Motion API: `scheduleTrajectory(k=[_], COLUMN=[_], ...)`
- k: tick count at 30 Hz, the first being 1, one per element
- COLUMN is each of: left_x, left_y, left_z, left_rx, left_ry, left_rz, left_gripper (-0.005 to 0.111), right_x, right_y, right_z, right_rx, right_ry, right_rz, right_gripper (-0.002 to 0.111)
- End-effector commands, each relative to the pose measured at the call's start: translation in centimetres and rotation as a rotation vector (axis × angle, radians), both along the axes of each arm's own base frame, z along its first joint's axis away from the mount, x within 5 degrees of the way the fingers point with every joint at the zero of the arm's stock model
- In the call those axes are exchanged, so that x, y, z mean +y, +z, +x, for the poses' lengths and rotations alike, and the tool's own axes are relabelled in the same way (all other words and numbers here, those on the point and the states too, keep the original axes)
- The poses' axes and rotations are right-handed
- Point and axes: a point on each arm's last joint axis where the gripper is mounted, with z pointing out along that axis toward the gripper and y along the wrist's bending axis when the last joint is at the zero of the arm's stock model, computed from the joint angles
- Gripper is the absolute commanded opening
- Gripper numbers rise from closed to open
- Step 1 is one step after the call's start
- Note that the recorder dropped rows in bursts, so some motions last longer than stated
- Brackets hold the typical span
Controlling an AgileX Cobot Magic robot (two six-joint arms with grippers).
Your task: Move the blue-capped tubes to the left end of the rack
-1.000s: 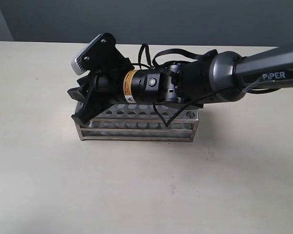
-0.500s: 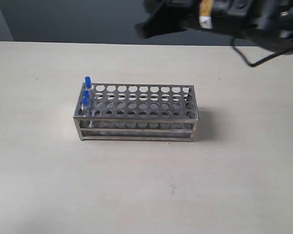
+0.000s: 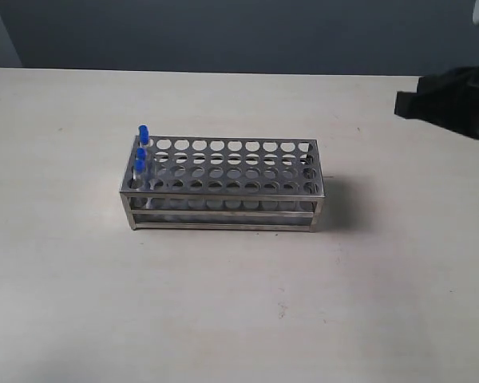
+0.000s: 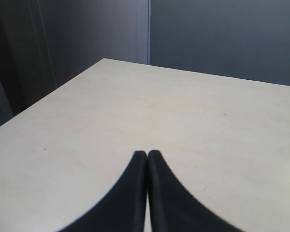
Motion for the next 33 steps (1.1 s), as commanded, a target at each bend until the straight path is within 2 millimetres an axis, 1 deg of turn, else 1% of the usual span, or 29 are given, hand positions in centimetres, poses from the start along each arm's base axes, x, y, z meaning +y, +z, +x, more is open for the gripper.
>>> scheduleTrajectory(k=[1,6,8,10,12,14,15,17,20,23,24,25,27,29,30,31,32,33], left_x=[0.0,0.0,0.0,0.0,0.0,0.0,0.0,0.0,0.0,0.0,0.0,0.0,0.0,0.0,0.0,0.0,0.0,0.0], left_y=[0.2,0.2,0.2,0.2,0.2,0.2,0.2,0.2,0.2,0.2,0.2,0.2,0.2,0.2,0.2,0.2,0.2,0.2], left_z=[0.0,0.0,0.0,0.0,0.0,0.0,0.0,0.0,0.0,0.0,0.0,0.0,0.0,0.0,0.0,0.0,0.0,0.0], left_rx=[-0.012,-0.012,-0.012,-0.012,-0.012,-0.012,-0.012,-0.012,-0.012,-0.012,-0.012,-0.012,-0.012,-0.012,-0.015,-0.015,-0.015,-0.015], left_ry=[0.000,0.000,0.000,0.000,0.000,0.000,0.000,0.000,0.000,0.000,0.000,0.000,0.000,0.000,-0.002,-0.002,-0.002,-0.002], left_rz=[0.000,0.000,0.000,0.000,0.000,0.000,0.000,0.000,0.000,0.000,0.000,0.000,0.000,0.000,0.001,0.001,0.001,0.001], left_gripper=[0.001,0.001,0.001,0.001,0.001,0.001,0.001,0.001,0.001,0.001,0.001,0.001,0.001,0.001,0.001,0.001,0.001,0.001], right_x=[-0.7,-0.7,-0.7,-1.0,-1.5,-2.2,-2.6,-3.6,-5.5,-6.5,-6.9,-7.1,-7.5,-8.1,-8.7,-8.9,-9.2,-9.4], right_y=[-0.9,-0.9,-0.3,0.8,1.9,2.5,2.4,1.6,-1.4,-4.4,-5.5,-5.9,-6.0,-6.4,-6.9,-7.2,-7.6,-7.7], right_z=[-0.5,-0.5,-0.9,-1.7,-2.6,-3.9,-4.7,-6.3,-8.8,-11.2,-12.3,-12.8,-13.4,-14.1,-14.9,-15.2,-16.0,-16.5], right_rx=[0.074,0.076,0.056,0.013,-0.070,-0.125,-0.160,-0.230,-0.284,-0.303,-0.325,-0.336,-0.357,-0.320,-0.259,-0.237,-0.212,-0.216], right_ry=[-0.053,-0.054,-0.049,-0.049,-0.011,-0.001,0.004,0.001,-0.071,-0.143,-0.172,-0.188,-0.230,-0.286,-0.362,-0.388,-0.432,-0.453], right_rz=[-0.007,-0.008,-0.003,0.009,-0.088,-0.140,-0.157,-0.133,-0.046,0.014,0.015,0.013,0.009,-0.017,0.009,0.023,0.029,0.025], right_gripper=[0.000,0.000,0.000,0.000,0.000,0.000,0.000,0.000,0.000,0.000,0.000,0.000,0.000,0.000,0.000,0.000,0.000,0.000])
